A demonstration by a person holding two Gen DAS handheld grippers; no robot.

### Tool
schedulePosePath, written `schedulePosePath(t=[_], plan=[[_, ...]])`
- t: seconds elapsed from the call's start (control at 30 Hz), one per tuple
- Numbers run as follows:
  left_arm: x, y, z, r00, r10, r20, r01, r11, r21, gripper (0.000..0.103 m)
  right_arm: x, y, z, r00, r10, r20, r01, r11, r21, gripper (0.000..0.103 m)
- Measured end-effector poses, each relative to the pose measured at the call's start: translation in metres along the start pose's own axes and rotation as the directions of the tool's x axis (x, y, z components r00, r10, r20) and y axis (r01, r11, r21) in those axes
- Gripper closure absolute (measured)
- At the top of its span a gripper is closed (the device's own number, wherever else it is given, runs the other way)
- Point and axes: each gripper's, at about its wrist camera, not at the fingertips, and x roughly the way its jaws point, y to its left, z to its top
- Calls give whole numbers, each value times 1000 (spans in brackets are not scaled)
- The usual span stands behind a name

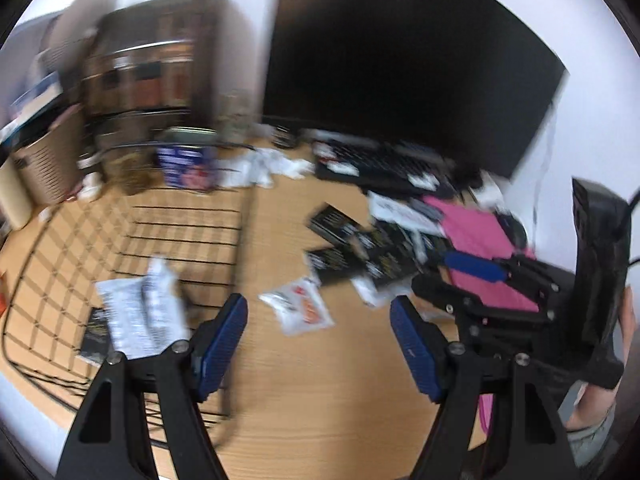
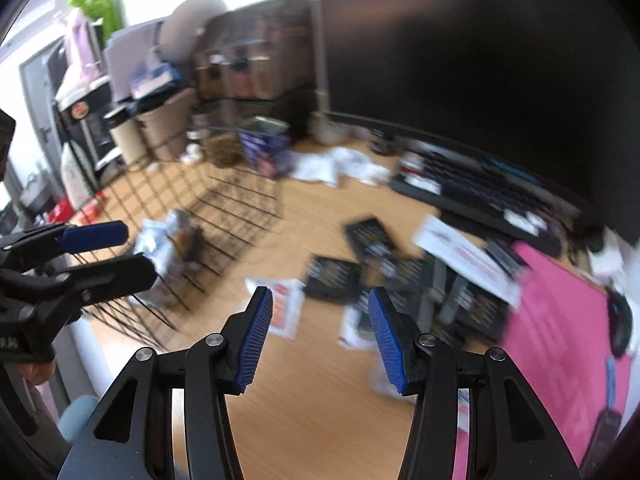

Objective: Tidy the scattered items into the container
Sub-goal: 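Return both grippers to the desk above the remaining items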

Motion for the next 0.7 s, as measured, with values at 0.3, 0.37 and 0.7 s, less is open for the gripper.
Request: schedulePosePath(t=[0.3,0.37,0.7], plan=[[35,-36,-16,997,-2,-76,9,996,93,26,-9,-63,-52,999,-53,-14,54,993,110,53],[34,-33,-15,997,3,-72,3,997,83,26,-9,-72,-51,999,-54,-2,54,989,141,53],[40,-20,-15,997,-16,-81,19,999,45,26,13,-63,-57,998,-41,-54,46,993,113,53]])
